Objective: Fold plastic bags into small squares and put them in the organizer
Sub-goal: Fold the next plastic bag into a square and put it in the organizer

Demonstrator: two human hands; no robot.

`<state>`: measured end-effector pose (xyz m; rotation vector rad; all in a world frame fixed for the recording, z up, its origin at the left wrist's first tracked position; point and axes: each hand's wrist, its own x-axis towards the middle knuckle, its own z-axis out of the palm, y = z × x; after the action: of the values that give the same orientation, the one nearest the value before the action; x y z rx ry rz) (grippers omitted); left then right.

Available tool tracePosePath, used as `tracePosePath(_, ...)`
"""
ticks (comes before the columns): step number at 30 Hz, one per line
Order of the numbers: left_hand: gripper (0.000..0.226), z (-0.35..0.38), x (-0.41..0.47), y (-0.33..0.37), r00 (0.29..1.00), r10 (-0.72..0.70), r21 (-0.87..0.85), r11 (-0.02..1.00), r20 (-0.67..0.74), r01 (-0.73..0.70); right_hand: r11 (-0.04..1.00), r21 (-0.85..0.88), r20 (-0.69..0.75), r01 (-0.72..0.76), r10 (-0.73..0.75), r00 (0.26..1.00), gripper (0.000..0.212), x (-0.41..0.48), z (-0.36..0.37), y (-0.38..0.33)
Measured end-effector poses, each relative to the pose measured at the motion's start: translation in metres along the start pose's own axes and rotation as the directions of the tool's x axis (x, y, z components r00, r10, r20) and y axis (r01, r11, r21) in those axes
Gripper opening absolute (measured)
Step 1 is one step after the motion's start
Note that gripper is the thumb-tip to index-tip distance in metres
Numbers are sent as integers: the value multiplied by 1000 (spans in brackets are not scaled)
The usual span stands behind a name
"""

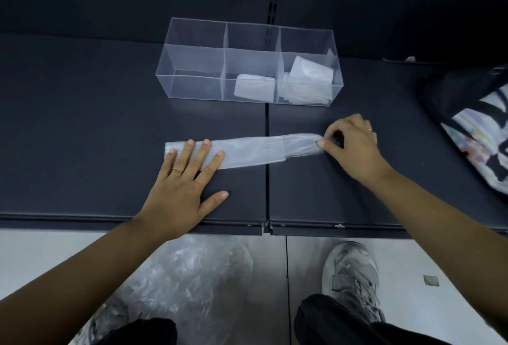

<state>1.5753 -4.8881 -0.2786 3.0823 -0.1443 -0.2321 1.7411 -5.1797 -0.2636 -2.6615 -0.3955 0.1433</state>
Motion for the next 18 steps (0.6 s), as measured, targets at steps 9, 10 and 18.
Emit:
tracePosePath(9,84,-8,17,-27,979,203,-1,979,-12,-203,701,619,332,-355,176,927,23,-46,-23,-2)
tracePosePath(10,86,-10,18,-19,978,210,-25,977,-18,-210,639,640,401,-427,196,895,27,-54,-28,-5)
tracePosePath(18,85,-16,1,120,955,277,-459,839,-104,-293,439,606,720,-664,52,692,43,-110,-60,-47)
